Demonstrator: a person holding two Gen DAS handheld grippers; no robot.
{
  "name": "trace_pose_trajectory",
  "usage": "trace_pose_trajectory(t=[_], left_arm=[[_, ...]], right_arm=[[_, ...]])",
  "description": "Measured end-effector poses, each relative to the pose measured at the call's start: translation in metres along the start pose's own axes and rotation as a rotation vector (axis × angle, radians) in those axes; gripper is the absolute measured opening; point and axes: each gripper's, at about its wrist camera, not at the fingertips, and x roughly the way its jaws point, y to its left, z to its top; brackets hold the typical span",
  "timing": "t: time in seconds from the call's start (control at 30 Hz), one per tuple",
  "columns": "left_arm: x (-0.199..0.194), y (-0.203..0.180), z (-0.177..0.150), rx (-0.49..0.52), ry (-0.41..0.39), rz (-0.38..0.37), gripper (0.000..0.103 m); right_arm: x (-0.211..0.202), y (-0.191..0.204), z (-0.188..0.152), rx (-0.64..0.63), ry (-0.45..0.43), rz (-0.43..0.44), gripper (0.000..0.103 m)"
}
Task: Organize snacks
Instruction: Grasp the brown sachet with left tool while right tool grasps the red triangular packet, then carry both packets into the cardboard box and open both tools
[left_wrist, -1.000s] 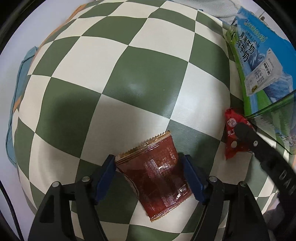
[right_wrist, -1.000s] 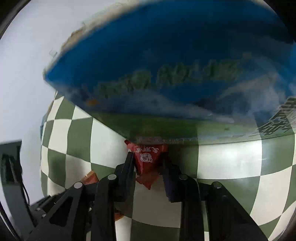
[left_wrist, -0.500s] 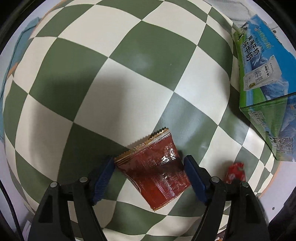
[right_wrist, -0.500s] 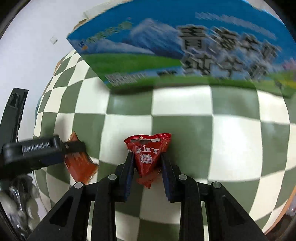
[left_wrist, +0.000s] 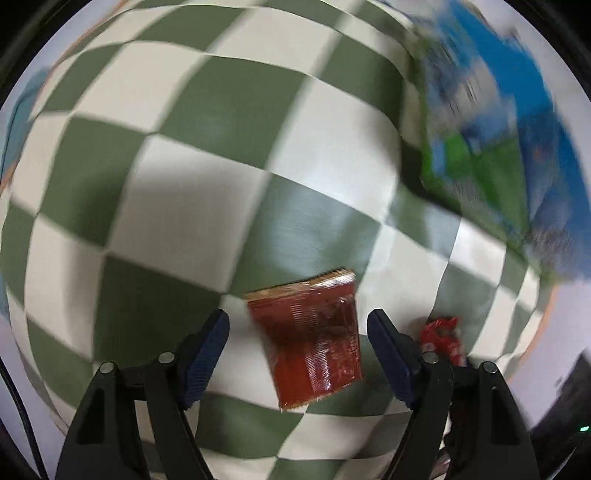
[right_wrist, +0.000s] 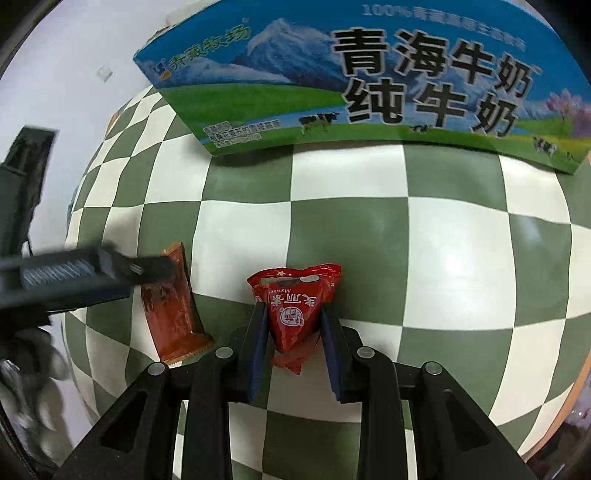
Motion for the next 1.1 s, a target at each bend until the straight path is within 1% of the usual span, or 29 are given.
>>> trace_pose_trajectory(t=[0.07, 0.13, 0.17, 0.2, 0.23, 0.27, 0.33, 0.4, 0.47, 0.5, 0.53, 0.57, 0.67, 0.77, 0.83, 0.87, 0.9, 0.93, 0.97, 1.03, 1.1], left_arm=[[-0.005, 0.013, -0.004, -0.080, 0.012, -0.034, 0.076], [-0.004, 0.026, -0.013, -0.127, 0.057, -0.062, 0.076], [0.006, 0.026, -0.016, -0.144, 0.097, -0.068, 0.076], [0.012, 0.029, -0.020, -0.148, 0.132, -0.068, 0.076], [0.025, 0.025, -0.018, -0.148, 0.164, -0.060, 0.076], [0.036, 0.020, -0.017, -0.142, 0.182, -0.036, 0.076], [0.041, 0.010, -0.015, -0.117, 0.167, 0.000, 0.077], [0.039, -0.004, -0.013, -0.058, 0.117, 0.016, 0.076], [0.038, -0.021, -0.014, 0.035, 0.090, 0.050, 0.069], [0.040, -0.029, -0.013, 0.084, 0.078, 0.076, 0.060], [0.040, -0.035, -0.015, 0.130, 0.070, 0.106, 0.055], [0.040, -0.040, -0.015, 0.172, 0.066, 0.125, 0.055], [0.041, -0.044, -0.020, 0.235, 0.055, 0.156, 0.054], [0.046, -0.042, -0.022, 0.232, 0.062, 0.157, 0.055], [0.048, -0.038, -0.031, 0.217, 0.062, 0.154, 0.056], [0.044, -0.022, -0.038, 0.215, 0.061, 0.155, 0.055], [0.044, -0.023, -0.037, 0.208, 0.056, 0.157, 0.054], [0.048, -0.031, -0.034, 0.205, 0.052, 0.157, 0.054], [0.042, -0.029, -0.041, 0.201, 0.045, 0.154, 0.053], [0.034, -0.029, -0.043, 0.195, 0.033, 0.145, 0.053], [0.018, -0.022, -0.055, 0.186, 0.015, 0.127, 0.053]], right_arm=[[-0.005, -0.008, -0.003, 0.009, -0.001, 0.006, 0.031], [-0.007, -0.011, -0.004, 0.012, -0.004, 0.009, 0.031], [-0.008, -0.013, -0.006, 0.012, -0.007, 0.008, 0.031], [-0.009, -0.014, -0.006, 0.011, -0.009, 0.006, 0.031], [-0.009, -0.014, -0.007, 0.010, -0.010, 0.004, 0.031], [-0.010, -0.015, -0.008, 0.008, -0.011, 0.001, 0.031], [-0.011, -0.015, -0.010, 0.003, -0.011, -0.001, 0.031], [-0.010, -0.016, -0.011, -0.003, 0.001, -0.002, 0.033], [-0.008, -0.016, -0.011, -0.005, 0.022, 0.009, 0.036], [-0.008, -0.018, -0.012, -0.003, 0.032, 0.016, 0.038], [-0.008, -0.019, -0.012, -0.001, 0.037, 0.022, 0.040], [-0.009, -0.020, -0.013, -0.001, 0.038, 0.030, 0.041], [-0.012, -0.021, -0.012, -0.010, 0.038, 0.042, 0.045], [-0.011, -0.018, -0.008, -0.031, 0.038, 0.049, 0.046], [-0.005, -0.013, -0.006, -0.063, 0.046, 0.044, 0.045], [0.000, -0.010, -0.006, -0.082, 0.053, 0.033, 0.044], [0.001, -0.009, -0.006, -0.087, 0.052, 0.028, 0.040], [0.002, -0.008, -0.006, -0.093, 0.044, 0.022, 0.038], [-0.001, -0.007, -0.007, -0.107, 0.032, 0.017, 0.037], [-0.010, -0.006, -0.009, -0.117, 0.001, 0.018, 0.036], [-0.023, -0.008, -0.009, -0.116, -0.029, 0.028, 0.036]])
